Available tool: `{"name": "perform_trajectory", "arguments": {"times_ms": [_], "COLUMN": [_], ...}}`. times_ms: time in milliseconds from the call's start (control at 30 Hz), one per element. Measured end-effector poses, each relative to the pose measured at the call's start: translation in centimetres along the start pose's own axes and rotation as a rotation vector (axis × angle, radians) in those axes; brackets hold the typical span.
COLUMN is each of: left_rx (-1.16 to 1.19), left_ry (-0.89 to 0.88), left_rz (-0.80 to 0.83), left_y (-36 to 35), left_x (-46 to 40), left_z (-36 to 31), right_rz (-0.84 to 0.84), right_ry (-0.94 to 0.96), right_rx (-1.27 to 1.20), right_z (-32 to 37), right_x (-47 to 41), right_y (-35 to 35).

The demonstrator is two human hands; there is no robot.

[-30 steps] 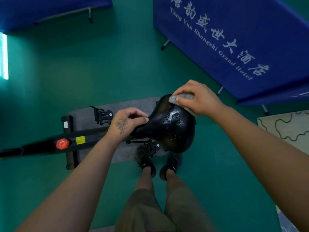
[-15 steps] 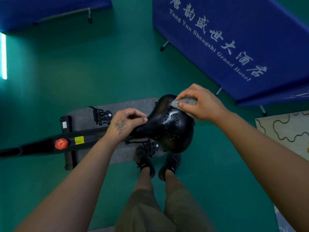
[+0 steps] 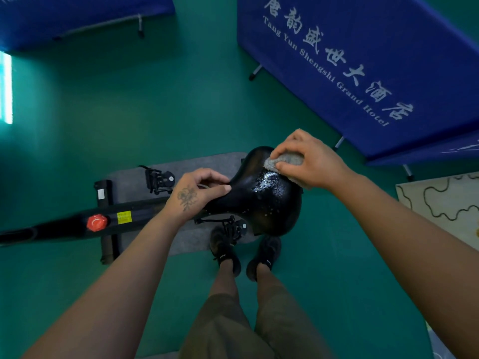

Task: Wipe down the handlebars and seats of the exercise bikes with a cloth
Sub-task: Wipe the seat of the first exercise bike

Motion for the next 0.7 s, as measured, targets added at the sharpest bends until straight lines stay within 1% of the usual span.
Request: {"name": "perform_trajectory", "arguments": {"times_ms": [133, 400, 700], "left_rx": [0.007, 0.026, 0.050], "left_ry": [0.007, 0.014, 0.019], "left_rz": [0.014, 0.008, -0.027], "left_y": [0.1, 0.0, -0.2], "left_x": [0.1, 0.0, 0.0], "left_z": [0.2, 0.4, 0.8], "right_rz": [-0.006, 0.026, 0.010], "right_ry": [-0.014, 0.007, 0.025], "right_rx": [0.024, 0.129, 0.093], "right_z": [-0.1, 2.4, 0.3], "right_x": [0.1, -2.6, 1.4], "right_y": [0.1, -0.4, 0.2]}}
Point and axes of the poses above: each hand's wrist, its own x-axis away from the middle knuckle, its own y-axis out of the back of the hand, z = x × y, the point moved 4 cm from there along -x, towards the middle knuckle, and after that the axes turned 4 degrees about z, right-handed, at the moved point
